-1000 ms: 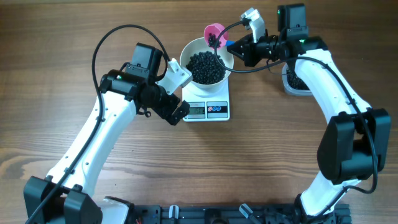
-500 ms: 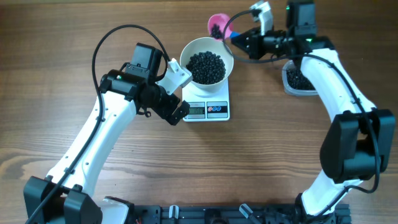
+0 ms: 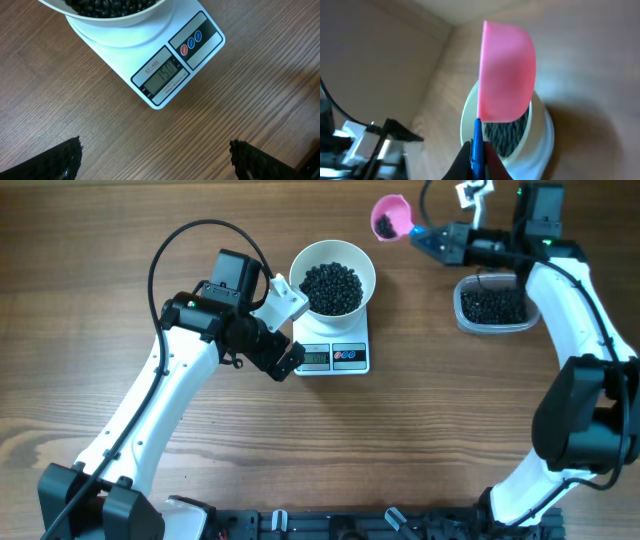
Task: Scoop item into bowl and weigh 150g on scale
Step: 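Carry the empty pink scoop back right to the bean tub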
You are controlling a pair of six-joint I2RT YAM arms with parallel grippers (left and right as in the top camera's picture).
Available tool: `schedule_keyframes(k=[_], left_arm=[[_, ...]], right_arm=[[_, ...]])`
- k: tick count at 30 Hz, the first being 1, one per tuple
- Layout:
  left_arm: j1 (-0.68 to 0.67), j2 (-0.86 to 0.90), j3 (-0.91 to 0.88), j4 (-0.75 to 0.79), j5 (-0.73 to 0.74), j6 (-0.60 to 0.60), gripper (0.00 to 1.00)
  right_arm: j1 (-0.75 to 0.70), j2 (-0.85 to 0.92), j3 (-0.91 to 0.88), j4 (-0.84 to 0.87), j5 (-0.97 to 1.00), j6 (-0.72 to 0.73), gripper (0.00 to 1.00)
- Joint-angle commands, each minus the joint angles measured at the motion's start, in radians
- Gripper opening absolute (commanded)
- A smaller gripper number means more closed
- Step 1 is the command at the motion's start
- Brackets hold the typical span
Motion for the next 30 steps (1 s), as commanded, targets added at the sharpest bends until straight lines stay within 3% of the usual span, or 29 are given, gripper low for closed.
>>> schedule_keyframes(k=[1, 12, 18, 23, 30], left_arm=[[0.006, 0.006, 0.007, -0.001, 0.014, 0.016, 1.0], [0.006, 0.006, 0.007, -0.001, 0.014, 0.016, 1.0], [0.006, 0.006, 0.007, -0.001, 0.014, 0.016, 1.0], [0.006, 0.006, 0.007, -0.001, 0.014, 0.016, 1.0], [0.006, 0.006, 0.007, -0.001, 0.014, 0.016, 1.0]], right_arm=[[-0.069, -0.023, 0.002, -0.086, -0.029, -0.003, 0.04], [-0.294, -0.023, 0.002, -0.521, 0.158, -0.016, 0.04], [-0.318, -0.023, 0.002, -0.588, 0.168, -0.03, 0.04], [-0.343, -0.023, 0.002, -0.647, 0.296, -0.055, 0.04], [-0.404, -0.023, 0.001, -0.639, 0.296, -0.06, 0.04]])
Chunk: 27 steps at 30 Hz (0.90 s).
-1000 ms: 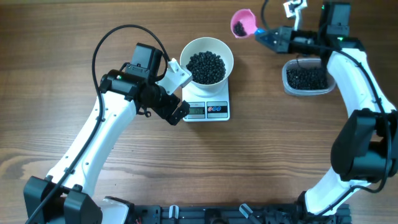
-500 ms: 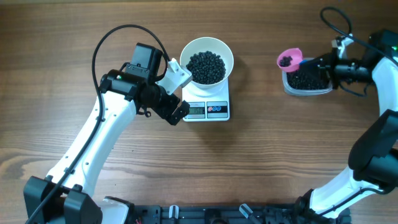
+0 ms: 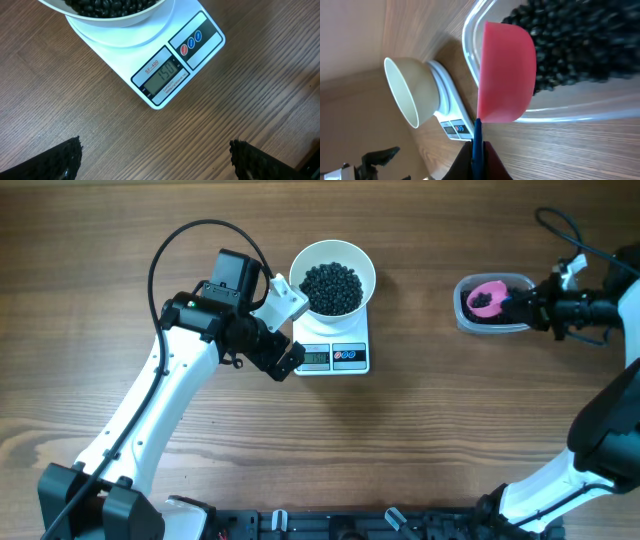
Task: Scoop item into bowl and weigh 150g on scale
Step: 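Carry the empty pink scoop back right to the bean tub, then lower the pink scoop into the tub and open the right gripper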
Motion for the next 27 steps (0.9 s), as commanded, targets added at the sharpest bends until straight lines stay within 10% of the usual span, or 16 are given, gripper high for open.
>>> schedule_keyframes(k=[1, 21, 27], left_arm=[[0.006, 0.006, 0.007, 0.0, 0.014, 0.016, 1.0], [0.006, 0.006, 0.007, 0.0, 0.014, 0.016, 1.0], [0.006, 0.006, 0.007, 0.0, 0.014, 0.016, 1.0]], right_arm=[[-0.013, -0.023, 0.003, 0.012, 0.02, -0.025, 0.04], [0.045, -0.01, -0.057, 0.154, 0.047, -0.072, 0.04], [0.05, -0.009, -0.058, 0.146, 0.219, -0.071, 0.23]])
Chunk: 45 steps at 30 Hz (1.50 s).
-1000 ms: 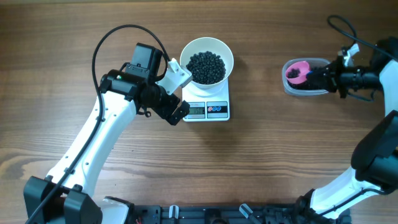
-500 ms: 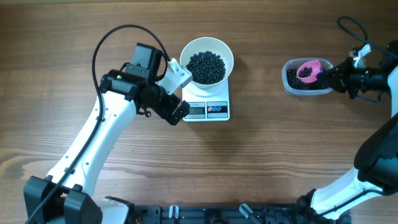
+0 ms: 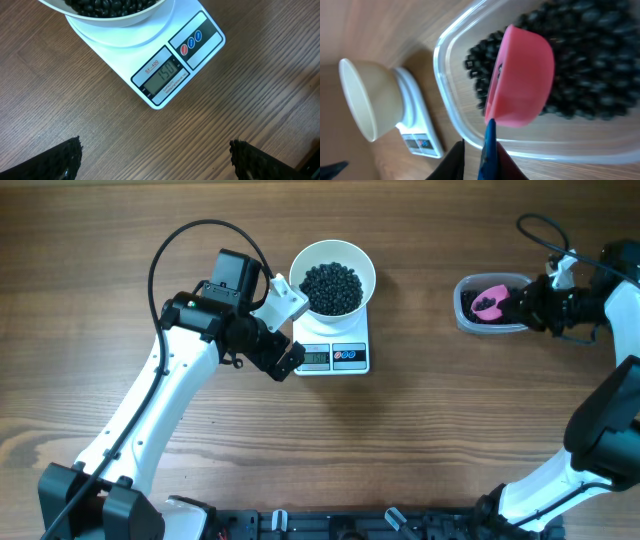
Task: Scoop item into bowl and weigh 150g on scale
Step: 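Lower the pink scoop into the tub and open the right gripper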
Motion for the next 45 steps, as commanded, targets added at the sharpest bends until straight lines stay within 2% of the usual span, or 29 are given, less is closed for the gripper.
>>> schedule_keyframes(k=[1, 5, 8, 15, 18, 21, 24, 31, 34, 35, 37, 39, 40, 42, 43, 45], left_arm=[[0.006, 0.005, 0.007, 0.0, 0.014, 0.016, 1.0], [0.006, 0.005, 0.007, 0.0, 0.014, 0.016, 1.0], [0.006, 0.005, 0.007, 0.0, 0.014, 0.016, 1.0], [0.006, 0.005, 0.007, 0.0, 0.014, 0.016, 1.0], [0.006, 0.005, 0.007, 0.0, 0.014, 0.016, 1.0], [0.006, 0.005, 0.007, 0.0, 0.014, 0.016, 1.0], [0.006, 0.005, 0.007, 0.0, 0.014, 0.016, 1.0], [0.006, 0.005, 0.007, 0.0, 0.014, 0.016, 1.0], [0.006, 0.005, 0.007, 0.0, 0.014, 0.016, 1.0], [0.006, 0.005, 0.007, 0.0, 0.014, 0.016, 1.0], [0.006, 0.005, 0.007, 0.0, 0.015, 0.016, 1.0], [0.006, 0.005, 0.007, 0.0, 0.014, 0.016, 1.0], [0.006, 0.005, 0.007, 0.0, 0.014, 0.016, 1.0], [0.006, 0.005, 0.007, 0.0, 0.014, 0.016, 1.0], [0.006, 0.005, 0.007, 0.0, 0.014, 0.016, 1.0], [0.006, 0.005, 0.007, 0.0, 0.015, 0.016, 1.0]], right_arm=[[0.002, -0.009, -0.008, 0.003, 0.07, -0.01, 0.26], [0.002, -0.009, -0.008, 0.012, 0.106, -0.01, 0.36], [0.001, -0.009, -0.007, 0.024, 0.175, -0.01, 0.36], [-0.038, -0.01, 0.019, 0.081, 0.175, 0.071, 0.36], [-0.051, -0.01, 0.019, 0.119, 0.183, 0.084, 0.43], [-0.052, -0.009, 0.019, 0.151, 0.319, 0.177, 0.47], [-0.052, -0.009, 0.019, 0.189, 0.412, 0.172, 0.51], [-0.052, -0.009, 0.019, 0.414, 0.425, 0.169, 0.7], [-0.051, -0.009, 0.019, 0.491, 0.418, 0.17, 0.73], [-0.05, -0.009, 0.019, 0.513, 0.386, 0.169, 0.76], [-0.047, -0.009, 0.019, 0.532, 0.211, 0.123, 0.73], [-0.047, -0.009, 0.019, 0.525, -0.068, 0.016, 0.73], [-0.047, -0.009, 0.019, 0.518, -0.214, 0.013, 0.73], [-0.047, -0.009, 0.018, 0.497, -0.403, 0.013, 0.69], [-0.047, -0.009, 0.019, 0.456, -0.491, 0.019, 0.59], [-0.046, -0.009, 0.018, 0.314, -0.523, 0.041, 0.52]])
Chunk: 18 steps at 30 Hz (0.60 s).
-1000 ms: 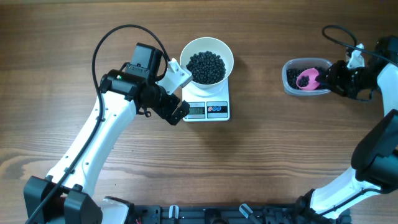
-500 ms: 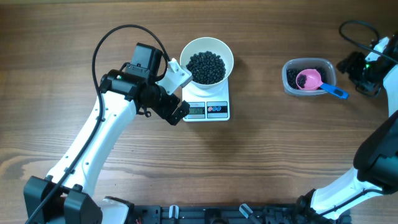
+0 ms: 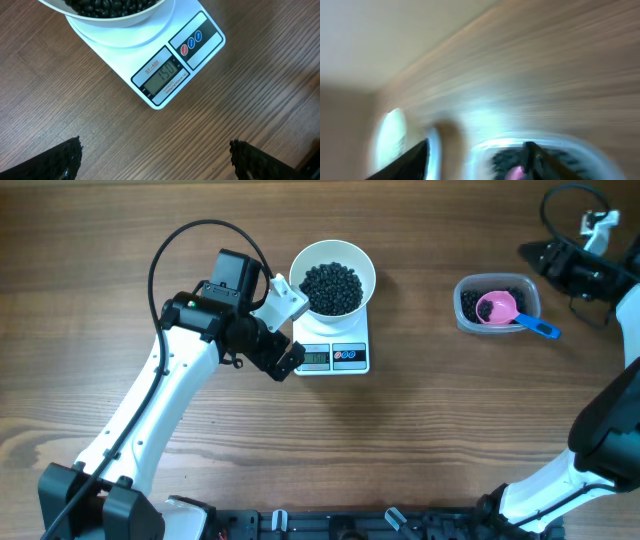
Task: Scoop item into bowl and weigh 150g on scale
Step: 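Lower the pink scoop into the tub and open the right gripper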
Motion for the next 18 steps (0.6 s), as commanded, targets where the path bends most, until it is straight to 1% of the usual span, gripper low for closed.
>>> schedule_keyframes(k=[1, 3, 4, 6, 8, 10, 13, 14, 18], left_arm=[[0.006, 0.005, 0.007, -0.001, 0.014, 0.016, 1.0], [0.006, 0.005, 0.007, -0.001, 0.014, 0.016, 1.0], [0.006, 0.005, 0.007, -0.001, 0.014, 0.016, 1.0], [0.006, 0.005, 0.007, -0.001, 0.014, 0.016, 1.0], [0.006, 0.005, 0.007, -0.001, 0.014, 0.016, 1.0], [0.006, 0.005, 0.007, -0.001, 0.014, 0.016, 1.0], [0.006, 0.005, 0.007, -0.001, 0.015, 0.016, 1.0], [0.006, 0.005, 0.007, -0.001, 0.014, 0.016, 1.0], [0.006, 0.005, 0.007, -0.001, 0.014, 0.016, 1.0]], right_arm=[[0.004, -0.009, 0.013, -0.218, -0.208, -0.008, 0.51], [0.004, -0.009, 0.013, -0.368, -0.06, -0.008, 0.51], [0.004, -0.009, 0.013, -0.451, 0.063, -0.008, 0.5], [0.004, -0.009, 0.013, -0.526, 0.204, -0.013, 0.51], [0.004, -0.009, 0.013, -0.52, 0.261, -0.045, 0.51], [0.003, -0.009, 0.013, -0.468, 0.282, -0.057, 0.51], [0.003, -0.009, 0.013, -0.403, 0.373, -0.056, 0.51], [0.003, -0.009, 0.013, -0.391, 0.385, -0.057, 0.53], [0.004, -0.009, 0.013, -0.352, 0.359, -0.056, 0.71]])
